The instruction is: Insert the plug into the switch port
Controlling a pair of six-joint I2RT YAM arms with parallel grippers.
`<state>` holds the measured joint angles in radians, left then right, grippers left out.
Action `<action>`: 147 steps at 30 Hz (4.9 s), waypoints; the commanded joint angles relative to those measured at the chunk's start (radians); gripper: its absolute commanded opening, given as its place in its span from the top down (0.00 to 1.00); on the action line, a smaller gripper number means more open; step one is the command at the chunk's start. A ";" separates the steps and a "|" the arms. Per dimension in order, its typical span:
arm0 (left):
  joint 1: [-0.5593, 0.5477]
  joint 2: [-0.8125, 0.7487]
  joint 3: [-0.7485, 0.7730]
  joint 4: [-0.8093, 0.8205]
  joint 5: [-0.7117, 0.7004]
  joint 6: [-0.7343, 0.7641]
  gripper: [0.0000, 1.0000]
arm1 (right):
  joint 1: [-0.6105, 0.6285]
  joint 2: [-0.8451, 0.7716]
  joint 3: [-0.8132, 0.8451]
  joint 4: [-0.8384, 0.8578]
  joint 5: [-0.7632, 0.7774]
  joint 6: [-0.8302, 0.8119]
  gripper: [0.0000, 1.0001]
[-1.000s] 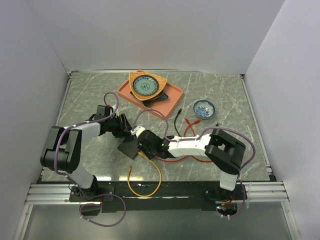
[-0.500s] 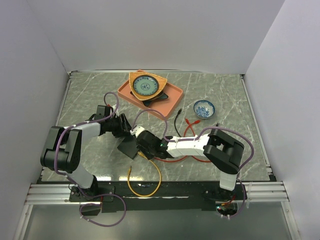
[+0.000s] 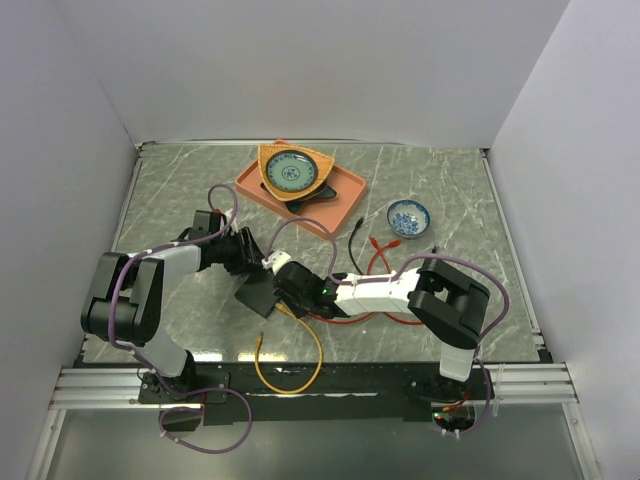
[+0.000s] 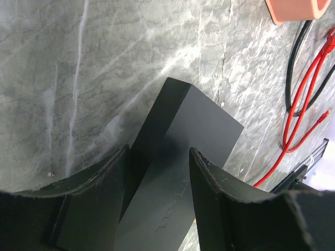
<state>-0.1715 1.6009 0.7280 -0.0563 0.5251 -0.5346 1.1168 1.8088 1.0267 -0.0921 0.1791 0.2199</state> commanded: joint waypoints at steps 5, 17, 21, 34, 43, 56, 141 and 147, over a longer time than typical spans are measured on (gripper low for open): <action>-0.025 0.016 0.004 -0.002 0.036 0.007 0.45 | -0.002 0.023 0.056 0.087 0.008 -0.007 1.00; -0.033 0.030 0.002 0.009 0.055 0.002 0.45 | -0.002 0.041 0.049 0.150 0.002 -0.076 1.00; -0.040 0.034 0.004 0.012 0.053 0.001 0.45 | -0.002 0.052 0.070 0.127 0.043 -0.085 1.00; -0.052 0.059 0.004 0.004 0.053 0.010 0.48 | -0.006 0.086 0.118 0.097 0.086 -0.028 1.00; -0.054 0.063 0.008 -0.002 0.044 0.007 0.48 | -0.023 0.083 0.136 0.065 0.097 0.085 1.00; -0.056 0.080 0.014 -0.004 0.042 0.008 0.49 | -0.051 0.070 0.122 0.116 0.099 0.151 1.00; -0.052 0.001 0.034 -0.043 -0.125 -0.030 0.14 | -0.080 0.011 0.110 -0.017 0.074 0.170 0.68; -0.052 -0.076 0.036 -0.074 -0.220 -0.044 0.04 | -0.080 -0.068 0.082 -0.089 0.094 0.179 0.42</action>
<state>-0.2188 1.5867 0.7692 -0.0307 0.3893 -0.5571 1.0317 1.8267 1.1244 -0.1490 0.2226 0.3977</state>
